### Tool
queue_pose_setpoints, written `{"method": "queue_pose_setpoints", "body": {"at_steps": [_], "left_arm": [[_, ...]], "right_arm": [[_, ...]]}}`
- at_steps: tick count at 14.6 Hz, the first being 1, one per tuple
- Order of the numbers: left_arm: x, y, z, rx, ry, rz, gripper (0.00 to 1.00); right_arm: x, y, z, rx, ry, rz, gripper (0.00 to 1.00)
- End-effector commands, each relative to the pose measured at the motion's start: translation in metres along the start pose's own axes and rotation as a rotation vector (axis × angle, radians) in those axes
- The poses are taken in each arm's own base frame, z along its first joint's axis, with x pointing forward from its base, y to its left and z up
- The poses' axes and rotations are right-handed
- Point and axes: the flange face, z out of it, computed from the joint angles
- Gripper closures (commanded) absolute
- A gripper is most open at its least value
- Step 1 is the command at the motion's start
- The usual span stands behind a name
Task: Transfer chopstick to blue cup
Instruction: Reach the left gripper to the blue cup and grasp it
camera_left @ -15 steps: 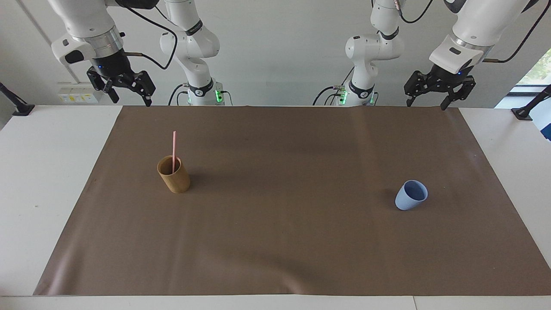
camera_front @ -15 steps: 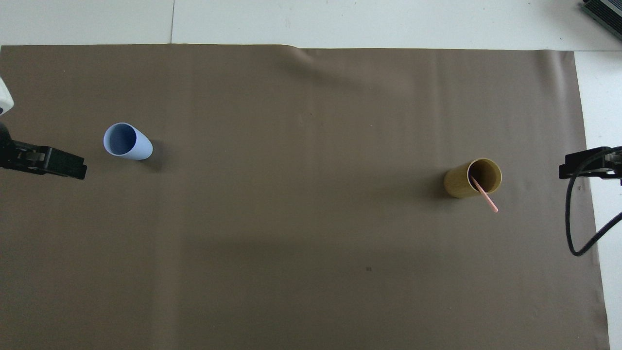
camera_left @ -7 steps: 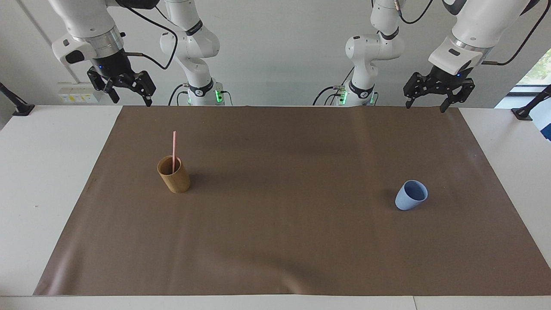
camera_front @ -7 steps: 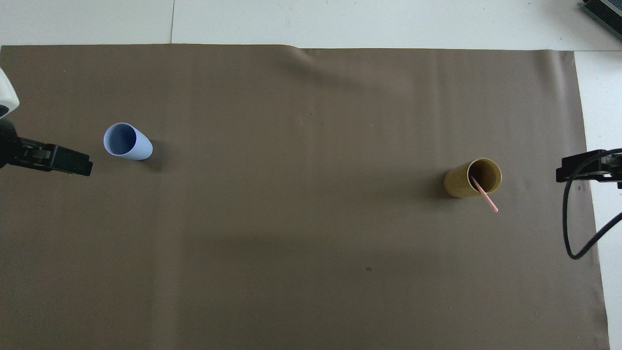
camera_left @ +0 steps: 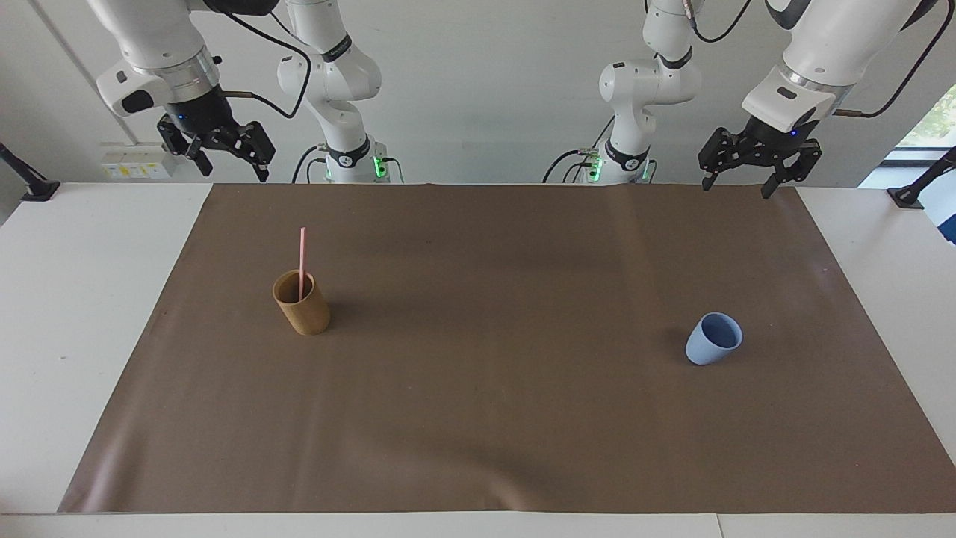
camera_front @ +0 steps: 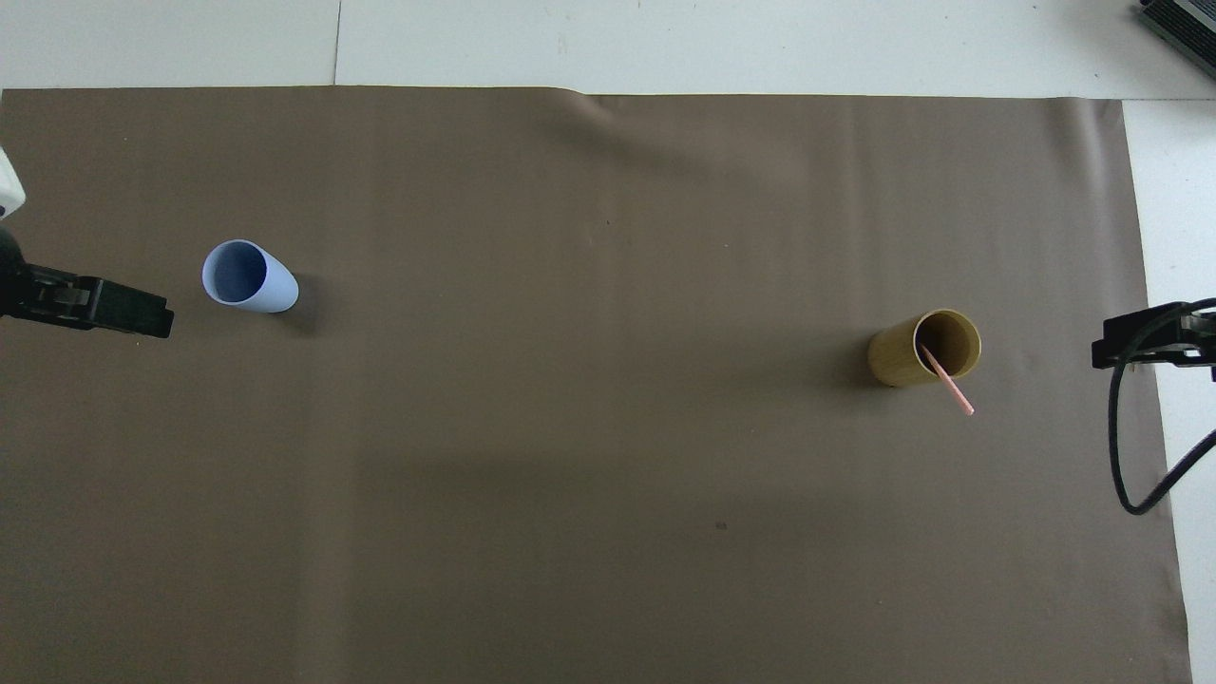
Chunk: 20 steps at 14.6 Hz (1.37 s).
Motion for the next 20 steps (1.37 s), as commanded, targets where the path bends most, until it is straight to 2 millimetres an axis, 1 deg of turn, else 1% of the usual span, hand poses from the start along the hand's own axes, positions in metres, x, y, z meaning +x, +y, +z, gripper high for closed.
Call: {"method": "queue_pose_setpoints", "body": {"at_steps": [1, 3, 4, 6, 7, 9, 10, 12, 14, 15, 17, 18, 20], "left_arm": [[-0.002, -0.015, 0.004, -0.005, 0.045, -0.011, 0.00], [0.011, -0.026, 0.017, -0.004, 0.060, 0.024, 0.00], [0.017, -0.043, 0.026, -0.003, 0.068, 0.014, 0.00], [0.037, -0.062, 0.052, -0.003, 0.088, 0.011, 0.00], [0.044, -0.075, 0.064, -0.002, 0.094, 0.014, 0.00], [0.060, -0.095, 0.093, -0.003, 0.102, 0.017, 0.00], [0.067, -0.104, 0.113, -0.005, 0.097, 0.006, 0.00], [0.077, -0.110, 0.146, -0.006, 0.108, 0.004, 0.00], [0.087, -0.115, 0.192, -0.005, 0.118, 0.001, 0.00], [0.091, -0.117, 0.209, -0.004, 0.127, -0.002, 0.00], [0.095, -0.121, 0.231, -0.008, 0.119, -0.007, 0.00], [0.093, -0.121, 0.240, -0.013, 0.103, -0.006, 0.00], [0.084, -0.117, 0.267, -0.019, 0.076, 0.000, 0.10]], "right_arm": [[-0.002, 0.004, -0.003, 0.026, -0.002, 0.019, 0.00], [-0.001, 0.004, -0.004, 0.026, 0.003, 0.019, 0.00], [-0.001, 0.004, -0.003, 0.026, 0.003, 0.021, 0.00], [-0.002, 0.004, -0.004, 0.026, 0.001, 0.018, 0.00], [-0.001, 0.004, -0.003, 0.026, 0.000, 0.018, 0.00], [-0.002, 0.003, -0.004, 0.026, 0.001, 0.016, 0.00], [-0.001, 0.003, -0.003, 0.025, 0.000, 0.016, 0.00], [-0.002, 0.003, -0.004, 0.026, 0.001, 0.016, 0.00], [-0.002, 0.003, -0.004, 0.026, 0.001, 0.016, 0.00], [-0.002, 0.004, -0.003, 0.026, -0.002, 0.018, 0.00], [-0.002, 0.008, -0.003, 0.026, -0.003, 0.021, 0.00], [-0.002, 0.006, -0.002, 0.025, -0.009, 0.015, 0.00], [-0.002, 0.005, -0.002, 0.025, -0.008, -0.001, 0.00]]}}
